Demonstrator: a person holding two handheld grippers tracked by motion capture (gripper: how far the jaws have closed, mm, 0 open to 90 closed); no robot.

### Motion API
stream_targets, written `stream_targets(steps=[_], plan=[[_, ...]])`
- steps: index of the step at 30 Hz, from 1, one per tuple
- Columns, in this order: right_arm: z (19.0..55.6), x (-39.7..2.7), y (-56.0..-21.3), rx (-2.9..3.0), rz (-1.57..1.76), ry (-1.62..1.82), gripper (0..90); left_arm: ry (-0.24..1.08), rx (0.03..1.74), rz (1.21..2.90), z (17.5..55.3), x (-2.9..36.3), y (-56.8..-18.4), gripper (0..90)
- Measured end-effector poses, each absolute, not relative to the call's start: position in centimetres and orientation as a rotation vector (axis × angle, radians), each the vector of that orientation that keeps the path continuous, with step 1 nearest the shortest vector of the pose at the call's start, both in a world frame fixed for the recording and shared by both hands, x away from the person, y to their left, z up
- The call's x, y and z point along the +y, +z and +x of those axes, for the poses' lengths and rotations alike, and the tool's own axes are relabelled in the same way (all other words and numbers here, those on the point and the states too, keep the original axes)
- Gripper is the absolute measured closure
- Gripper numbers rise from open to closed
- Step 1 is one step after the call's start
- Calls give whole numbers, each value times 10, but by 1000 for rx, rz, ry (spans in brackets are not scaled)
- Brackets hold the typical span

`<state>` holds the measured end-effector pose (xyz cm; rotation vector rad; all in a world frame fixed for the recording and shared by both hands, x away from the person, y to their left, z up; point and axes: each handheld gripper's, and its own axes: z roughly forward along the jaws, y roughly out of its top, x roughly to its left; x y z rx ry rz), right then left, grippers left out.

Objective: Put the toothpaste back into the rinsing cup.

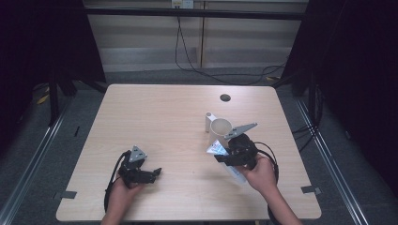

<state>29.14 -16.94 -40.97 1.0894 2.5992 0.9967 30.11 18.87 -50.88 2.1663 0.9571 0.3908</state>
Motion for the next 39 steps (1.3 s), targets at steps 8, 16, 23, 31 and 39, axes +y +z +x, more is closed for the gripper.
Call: stream_targets(steps=[8, 16, 23, 31, 39], plan=[[292, -175, -402, 2570, 1097, 1044, 670, 391, 957, 2166, 301, 189, -509, 149], [293, -182, -396, 2518, 1114, 1099, 670, 391, 957, 2166, 301, 189, -509, 149], [293, -187, -389, 2458, 1116, 1161, 671, 391, 957, 2166, 301, 189, -509, 149], [294, -191, -380, 2412, 1108, 1195, 671, 390, 957, 2166, 301, 189, -509, 149], [297, -193, -370, 2343, 1103, 1249, 670, 391, 957, 2166, 301, 189, -509, 149]])
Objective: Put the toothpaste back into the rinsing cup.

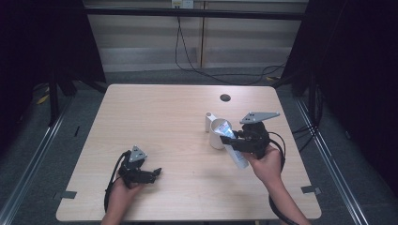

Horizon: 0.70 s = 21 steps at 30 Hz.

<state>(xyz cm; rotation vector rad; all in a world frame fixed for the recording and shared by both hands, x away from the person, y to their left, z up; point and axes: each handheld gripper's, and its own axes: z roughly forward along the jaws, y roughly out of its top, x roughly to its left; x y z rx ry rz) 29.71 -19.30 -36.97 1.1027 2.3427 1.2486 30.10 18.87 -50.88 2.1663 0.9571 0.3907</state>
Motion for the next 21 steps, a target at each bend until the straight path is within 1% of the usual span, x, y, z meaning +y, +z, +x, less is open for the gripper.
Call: stream_targets(steps=[21], plan=[[313, -193, -351, 2237, 1119, 1341, 668, 391, 958, 2166, 301, 189, -509, 149]])
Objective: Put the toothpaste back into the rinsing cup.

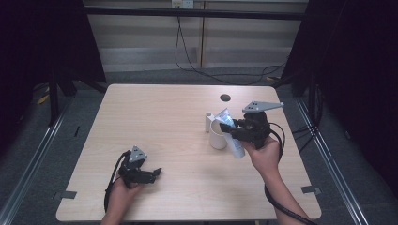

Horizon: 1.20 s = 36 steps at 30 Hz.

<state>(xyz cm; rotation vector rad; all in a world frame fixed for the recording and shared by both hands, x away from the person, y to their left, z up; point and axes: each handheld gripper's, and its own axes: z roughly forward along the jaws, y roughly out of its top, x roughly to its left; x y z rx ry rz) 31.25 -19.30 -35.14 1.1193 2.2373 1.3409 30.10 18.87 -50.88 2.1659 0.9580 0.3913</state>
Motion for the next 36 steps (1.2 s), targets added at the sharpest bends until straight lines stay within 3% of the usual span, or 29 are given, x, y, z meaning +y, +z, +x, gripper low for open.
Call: stream_targets(steps=[36], plan=[[330, -197, -341, 2057, 1159, 1383, 666, 393, 955, 2168, 301, 189, -509, 149]])
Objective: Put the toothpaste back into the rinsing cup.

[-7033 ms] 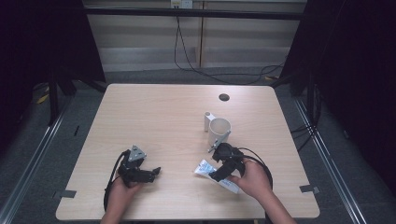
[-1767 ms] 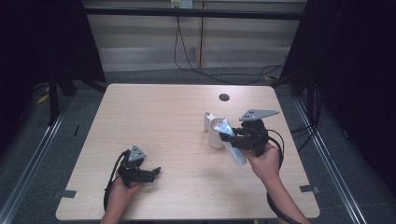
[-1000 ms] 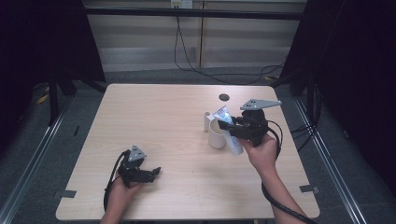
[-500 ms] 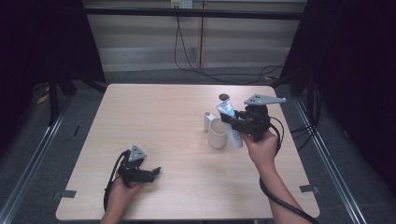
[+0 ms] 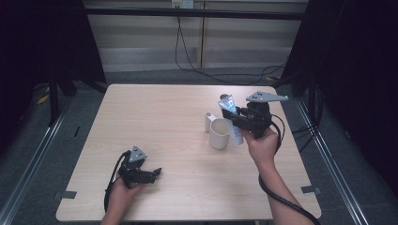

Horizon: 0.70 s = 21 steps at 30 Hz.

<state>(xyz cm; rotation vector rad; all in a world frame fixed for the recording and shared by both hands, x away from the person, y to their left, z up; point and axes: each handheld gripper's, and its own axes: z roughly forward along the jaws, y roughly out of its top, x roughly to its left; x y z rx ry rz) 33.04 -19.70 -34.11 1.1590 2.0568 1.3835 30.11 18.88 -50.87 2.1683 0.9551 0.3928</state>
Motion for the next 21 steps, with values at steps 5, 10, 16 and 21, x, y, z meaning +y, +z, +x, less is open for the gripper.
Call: stream_targets(steps=[5, 10, 16, 21], plan=[[333, -200, -341, 2032, 1173, 1397, 666, 393, 955, 2168, 301, 189, -509, 149], [337, -201, -340, 2012, 1182, 1402, 666, 391, 957, 2166, 301, 189, -509, 149], [340, -199, -340, 1999, 1182, 1398, 666, 391, 958, 2165, 301, 189, -509, 149], [344, -199, -341, 1990, 1188, 1398, 666, 393, 955, 2168, 301, 189, -509, 149]])
